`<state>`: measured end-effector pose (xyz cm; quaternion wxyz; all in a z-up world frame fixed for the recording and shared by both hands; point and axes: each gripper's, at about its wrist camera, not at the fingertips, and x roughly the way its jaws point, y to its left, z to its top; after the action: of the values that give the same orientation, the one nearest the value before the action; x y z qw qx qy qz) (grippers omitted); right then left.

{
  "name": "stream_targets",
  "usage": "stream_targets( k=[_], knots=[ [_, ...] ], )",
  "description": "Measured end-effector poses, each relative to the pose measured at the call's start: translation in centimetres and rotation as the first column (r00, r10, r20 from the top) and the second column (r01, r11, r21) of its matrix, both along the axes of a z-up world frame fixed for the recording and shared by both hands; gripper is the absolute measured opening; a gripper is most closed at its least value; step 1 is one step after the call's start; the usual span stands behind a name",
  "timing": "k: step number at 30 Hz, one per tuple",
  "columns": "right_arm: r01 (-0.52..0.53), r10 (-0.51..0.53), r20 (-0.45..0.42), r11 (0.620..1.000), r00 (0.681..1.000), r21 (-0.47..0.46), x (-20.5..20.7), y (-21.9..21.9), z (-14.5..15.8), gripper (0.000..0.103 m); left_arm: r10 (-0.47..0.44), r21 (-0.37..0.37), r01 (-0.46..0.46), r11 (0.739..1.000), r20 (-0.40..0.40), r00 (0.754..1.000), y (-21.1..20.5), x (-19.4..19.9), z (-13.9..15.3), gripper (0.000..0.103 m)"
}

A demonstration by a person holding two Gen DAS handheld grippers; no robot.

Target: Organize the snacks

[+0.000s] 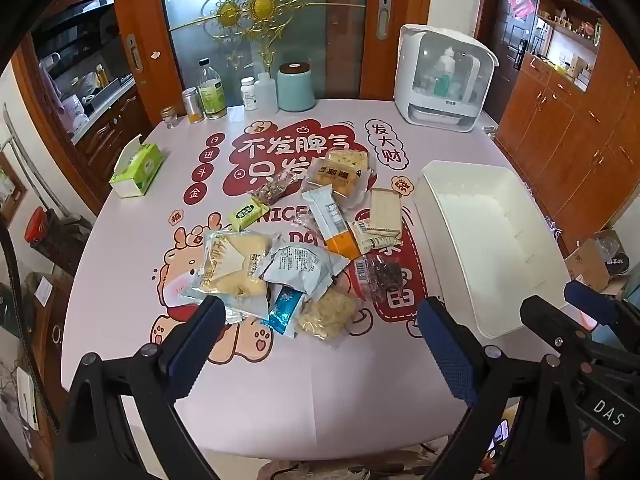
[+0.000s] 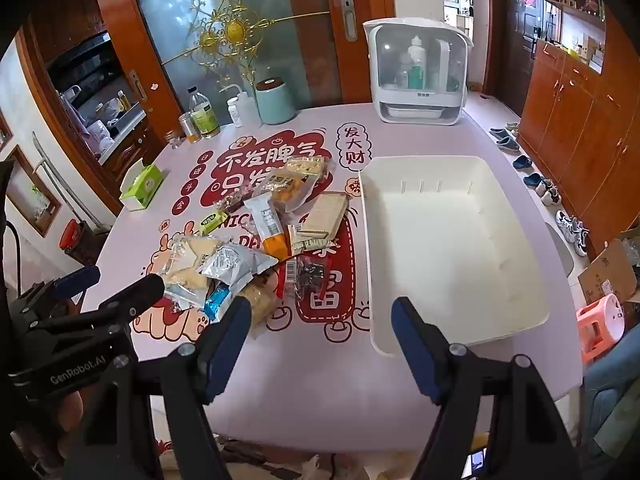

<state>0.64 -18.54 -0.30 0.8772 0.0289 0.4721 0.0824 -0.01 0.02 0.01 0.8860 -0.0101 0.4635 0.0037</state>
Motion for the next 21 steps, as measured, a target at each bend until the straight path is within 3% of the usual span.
stream_targets(
  k=[21],
  knots=[
    [0.0,0.0,0.009,1.0,1.0,0.017,-0.2,-1.0,-0.2,0.074,-0.011,-0.009,0.01,1.0,-0.025,1.0,-1.0,-0.5,-0.2,0.096]
  ],
)
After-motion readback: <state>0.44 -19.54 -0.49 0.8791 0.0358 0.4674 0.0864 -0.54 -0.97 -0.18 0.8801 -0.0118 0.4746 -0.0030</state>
